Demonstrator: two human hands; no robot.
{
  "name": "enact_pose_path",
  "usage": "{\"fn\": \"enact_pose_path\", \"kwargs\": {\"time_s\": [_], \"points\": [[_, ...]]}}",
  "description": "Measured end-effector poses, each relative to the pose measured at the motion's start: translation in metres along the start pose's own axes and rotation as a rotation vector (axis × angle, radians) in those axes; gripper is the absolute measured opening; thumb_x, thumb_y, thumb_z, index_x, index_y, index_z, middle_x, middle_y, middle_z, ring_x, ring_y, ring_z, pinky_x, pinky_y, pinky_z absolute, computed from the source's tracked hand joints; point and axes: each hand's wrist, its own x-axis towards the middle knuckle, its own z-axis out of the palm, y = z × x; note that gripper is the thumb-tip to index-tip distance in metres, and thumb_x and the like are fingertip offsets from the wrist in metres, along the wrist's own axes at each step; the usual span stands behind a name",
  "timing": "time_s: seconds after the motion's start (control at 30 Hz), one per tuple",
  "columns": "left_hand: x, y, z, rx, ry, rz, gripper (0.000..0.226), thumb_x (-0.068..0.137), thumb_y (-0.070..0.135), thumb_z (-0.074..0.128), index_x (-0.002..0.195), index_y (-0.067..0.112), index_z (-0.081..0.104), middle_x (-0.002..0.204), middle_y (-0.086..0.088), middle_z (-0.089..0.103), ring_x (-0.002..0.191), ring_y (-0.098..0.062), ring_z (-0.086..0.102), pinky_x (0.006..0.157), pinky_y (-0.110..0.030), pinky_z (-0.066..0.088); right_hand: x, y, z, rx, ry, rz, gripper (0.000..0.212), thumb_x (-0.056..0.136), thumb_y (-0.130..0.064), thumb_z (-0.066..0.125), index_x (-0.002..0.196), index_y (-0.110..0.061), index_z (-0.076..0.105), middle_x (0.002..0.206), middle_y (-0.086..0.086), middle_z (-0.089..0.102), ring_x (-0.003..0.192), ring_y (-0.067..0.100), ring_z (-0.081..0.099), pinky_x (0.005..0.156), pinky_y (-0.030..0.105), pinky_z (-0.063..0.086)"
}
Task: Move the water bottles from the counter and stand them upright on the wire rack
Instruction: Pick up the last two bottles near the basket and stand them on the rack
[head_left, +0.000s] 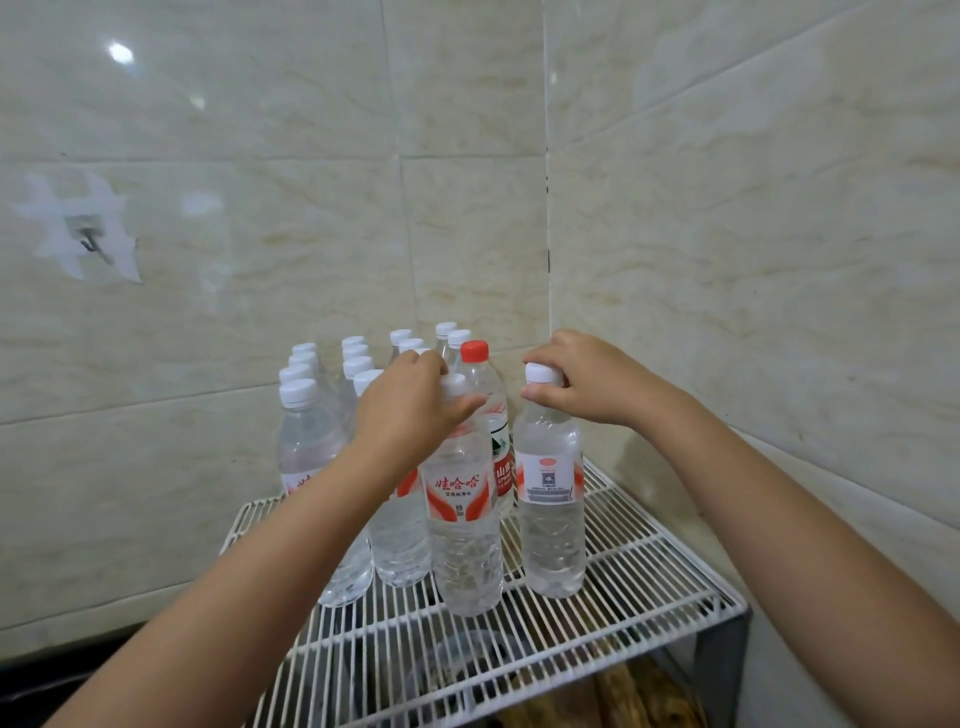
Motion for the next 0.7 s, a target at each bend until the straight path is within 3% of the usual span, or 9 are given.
{"fn": "enact_pose_path", "kwargs": {"time_s": [0.1, 0.27, 0.37, 0.47, 0.57, 0.63, 0.7], "points": [[-0.002, -0.001, 0.000, -0.005, -0.046, 0.025, 0.041, 0.085, 0.047, 0.056, 0.101, 0.009, 0.057, 0.091, -0.006, 0.064, 0.080, -0.021, 0.057, 0.067, -0.031, 0.045, 0.000, 0.001, 0.001, 0.078, 0.017, 0.020, 0.037, 0.086, -0.038, 0.058, 0.116, -0.016, 0.059, 0.112, 0.006, 0.063, 0.098, 0.021, 0.056, 0.084, 0.033, 0.044], [-0.001, -0.004, -0.002, 0.013, -0.089, 0.055, 0.038, 0.086, 0.044, 0.057, 0.102, 0.009, 0.059, 0.095, -0.008, 0.067, 0.079, -0.020, 0.057, 0.071, -0.034, 0.048, 0.007, -0.004, 0.004, 0.009, 0.068, 0.039, 0.034, 0.087, -0.031, 0.059, 0.116, -0.012, 0.059, 0.114, 0.008, 0.064, 0.100, 0.023, 0.058, 0.075, 0.026, 0.039], [0.000, -0.006, -0.005, -0.029, -0.117, 0.047, 0.038, 0.087, 0.041, 0.058, 0.106, 0.008, 0.061, 0.096, -0.010, 0.068, 0.082, -0.021, 0.058, 0.074, -0.035, 0.049, 0.004, 0.004, -0.008, 0.296, -0.131, -0.097, 0.023, 0.087, -0.009, 0.059, 0.109, -0.017, 0.061, 0.100, -0.002, 0.063, 0.090, 0.011, 0.056, 0.073, 0.016, 0.042], [0.000, -0.009, -0.006, -0.027, -0.143, 0.071, 0.035, 0.088, 0.039, 0.057, 0.107, 0.010, 0.060, 0.096, -0.009, 0.067, 0.080, -0.019, 0.056, 0.073, -0.033, 0.048, -0.003, 0.012, -0.018, 0.695, -0.354, -0.104, 0.034, 0.083, 0.002, 0.058, 0.102, -0.026, 0.056, 0.100, -0.007, 0.061, 0.089, -0.005, 0.061, 0.079, 0.012, 0.050], [0.002, -0.010, -0.006, -0.065, -0.170, 0.082, 0.031, 0.088, 0.035, 0.059, 0.104, 0.008, 0.060, 0.092, -0.008, 0.066, 0.080, -0.019, 0.056, 0.071, -0.032, 0.045, -0.002, 0.008, -0.013, 0.459, -0.273, -0.079, 0.040, 0.085, -0.009, 0.063, 0.122, -0.023, 0.054, 0.117, -0.007, 0.057, 0.105, 0.006, 0.055, 0.085, 0.015, 0.046], [0.004, -0.012, -0.006, -0.105, -0.156, 0.076, 0.029, 0.086, 0.032, 0.061, 0.097, 0.005, 0.063, 0.083, -0.007, 0.063, 0.075, -0.019, 0.054, 0.065, -0.030, 0.041, 0.000, -0.001, -0.009, 0.237, -0.149, -0.064, 0.048, 0.084, -0.024, 0.066, 0.129, -0.025, 0.051, 0.115, -0.011, 0.055, 0.090, 0.001, 0.051, 0.070, 0.004, 0.039], [0.005, -0.012, -0.005, -0.131, -0.130, 0.062, 0.028, 0.086, 0.029, 0.062, 0.090, 0.002, 0.064, 0.077, -0.008, 0.061, 0.071, -0.020, 0.052, 0.056, -0.027, 0.036, -0.001, -0.007, -0.006, 0.172, -0.047, -0.049, 0.046, 0.083, -0.027, 0.066, 0.126, -0.024, 0.054, 0.117, -0.003, 0.062, 0.078, 0.000, 0.048, 0.064, 0.012, 0.039]]}}
